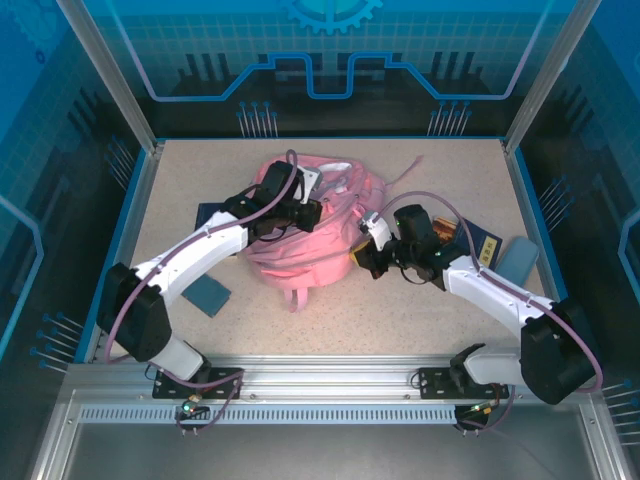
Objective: Pack the student bag
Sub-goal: Unzip the student bag at the top-center of the table.
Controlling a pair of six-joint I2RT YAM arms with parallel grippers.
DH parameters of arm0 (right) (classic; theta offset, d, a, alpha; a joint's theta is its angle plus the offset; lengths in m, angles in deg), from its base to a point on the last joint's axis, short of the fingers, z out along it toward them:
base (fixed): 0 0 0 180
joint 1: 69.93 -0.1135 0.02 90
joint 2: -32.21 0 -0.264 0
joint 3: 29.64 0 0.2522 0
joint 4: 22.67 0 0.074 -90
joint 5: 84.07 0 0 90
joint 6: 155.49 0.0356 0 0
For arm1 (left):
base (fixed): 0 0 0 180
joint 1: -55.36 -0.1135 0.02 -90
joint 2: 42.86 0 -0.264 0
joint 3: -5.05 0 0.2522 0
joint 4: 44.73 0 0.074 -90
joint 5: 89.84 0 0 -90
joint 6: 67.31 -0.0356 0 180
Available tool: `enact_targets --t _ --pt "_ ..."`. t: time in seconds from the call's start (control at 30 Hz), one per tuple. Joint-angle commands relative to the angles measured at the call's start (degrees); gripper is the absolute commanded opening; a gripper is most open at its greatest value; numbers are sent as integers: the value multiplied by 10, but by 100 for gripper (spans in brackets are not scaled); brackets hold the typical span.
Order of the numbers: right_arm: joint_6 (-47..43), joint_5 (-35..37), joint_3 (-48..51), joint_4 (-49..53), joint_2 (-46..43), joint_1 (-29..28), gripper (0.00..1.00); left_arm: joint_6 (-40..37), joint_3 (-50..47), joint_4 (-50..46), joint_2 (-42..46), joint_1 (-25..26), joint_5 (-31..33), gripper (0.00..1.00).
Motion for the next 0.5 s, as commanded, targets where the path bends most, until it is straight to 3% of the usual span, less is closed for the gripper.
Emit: enact_targets --t 0.0,0.2,0.4,0.47 --pt "54 -44 24 -32 -9 -42 0 74 39 119 -41 9 -7 0" --pt "131 -22 38 -116 27 -75 0 105 93 132 -122 44 -9 0" --pt "173 31 58 -114 10 -61 1 107 100 99 -121 39 -9 3" --pt "192 35 63 -99 -1 -47 11 105 94 84 -110 34 -13 9"
